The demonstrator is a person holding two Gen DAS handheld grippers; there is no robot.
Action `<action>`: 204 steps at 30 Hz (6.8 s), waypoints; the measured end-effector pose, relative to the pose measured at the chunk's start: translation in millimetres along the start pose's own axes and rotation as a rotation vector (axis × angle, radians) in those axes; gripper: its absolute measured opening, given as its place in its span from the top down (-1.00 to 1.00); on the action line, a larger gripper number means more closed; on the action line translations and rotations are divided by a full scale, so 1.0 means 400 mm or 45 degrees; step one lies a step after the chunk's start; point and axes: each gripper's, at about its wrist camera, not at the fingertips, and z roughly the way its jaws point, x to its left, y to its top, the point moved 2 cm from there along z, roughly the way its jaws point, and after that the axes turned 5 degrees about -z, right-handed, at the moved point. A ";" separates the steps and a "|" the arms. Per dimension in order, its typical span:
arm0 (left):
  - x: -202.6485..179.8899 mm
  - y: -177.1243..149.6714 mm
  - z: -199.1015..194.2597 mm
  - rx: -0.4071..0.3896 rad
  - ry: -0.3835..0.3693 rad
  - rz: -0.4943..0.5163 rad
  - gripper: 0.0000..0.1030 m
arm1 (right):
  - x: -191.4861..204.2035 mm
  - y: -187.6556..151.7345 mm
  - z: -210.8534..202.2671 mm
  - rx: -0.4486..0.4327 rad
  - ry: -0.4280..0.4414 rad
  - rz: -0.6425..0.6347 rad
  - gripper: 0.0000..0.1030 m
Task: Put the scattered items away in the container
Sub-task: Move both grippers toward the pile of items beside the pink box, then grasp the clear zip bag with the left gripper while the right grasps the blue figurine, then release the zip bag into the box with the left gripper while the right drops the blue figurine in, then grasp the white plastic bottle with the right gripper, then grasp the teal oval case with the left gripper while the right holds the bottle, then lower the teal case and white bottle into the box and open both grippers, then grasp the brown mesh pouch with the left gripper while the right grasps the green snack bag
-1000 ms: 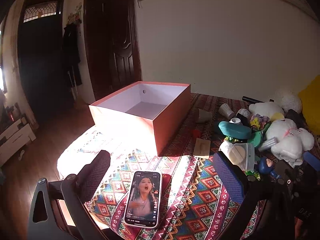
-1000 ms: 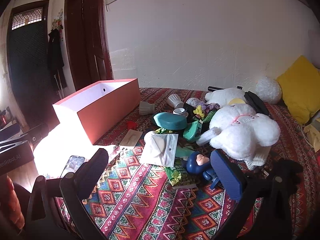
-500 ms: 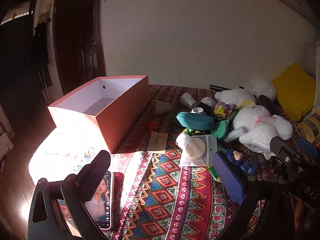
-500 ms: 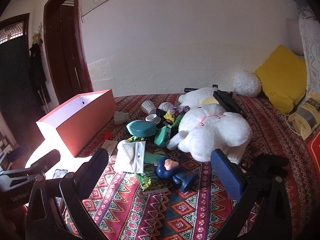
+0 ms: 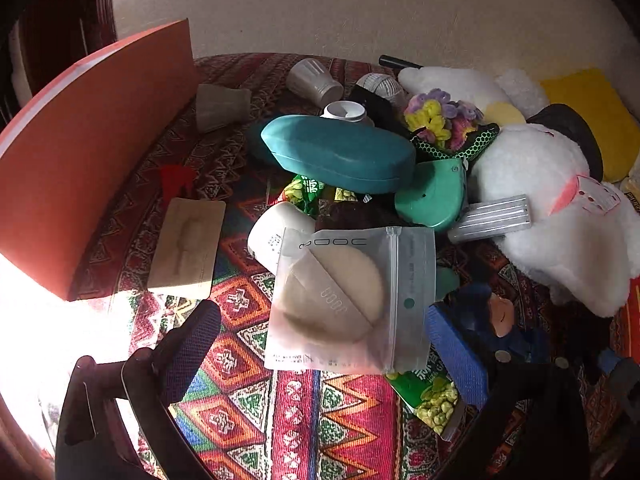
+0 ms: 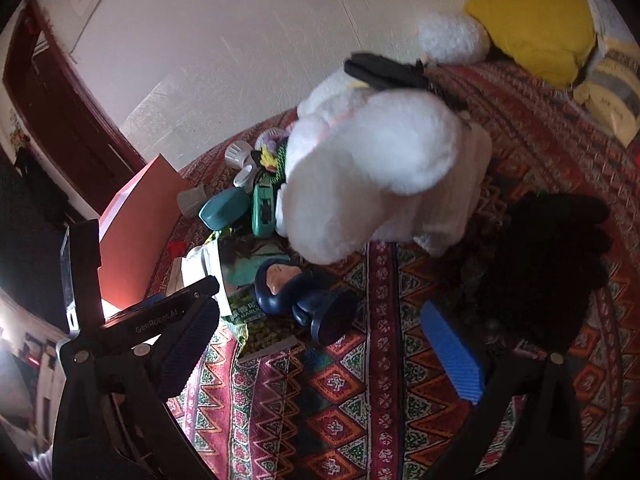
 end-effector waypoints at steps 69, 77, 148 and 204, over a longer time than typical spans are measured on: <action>0.858 0.196 -0.356 -0.342 0.206 -0.724 -0.63 | 0.573 0.103 0.190 0.106 0.275 -0.219 -0.18; 0.693 0.198 -0.343 -0.312 0.140 -0.582 -0.63 | 0.426 0.016 0.306 0.253 -0.060 -0.509 -0.18; 0.566 0.385 -0.638 -0.603 -0.242 -0.821 0.21 | 0.133 0.094 0.084 0.091 0.535 -0.009 0.15; 0.044 0.063 -0.140 0.007 -0.228 0.243 -0.99 | 0.131 -0.058 0.117 0.309 -0.009 -0.298 0.55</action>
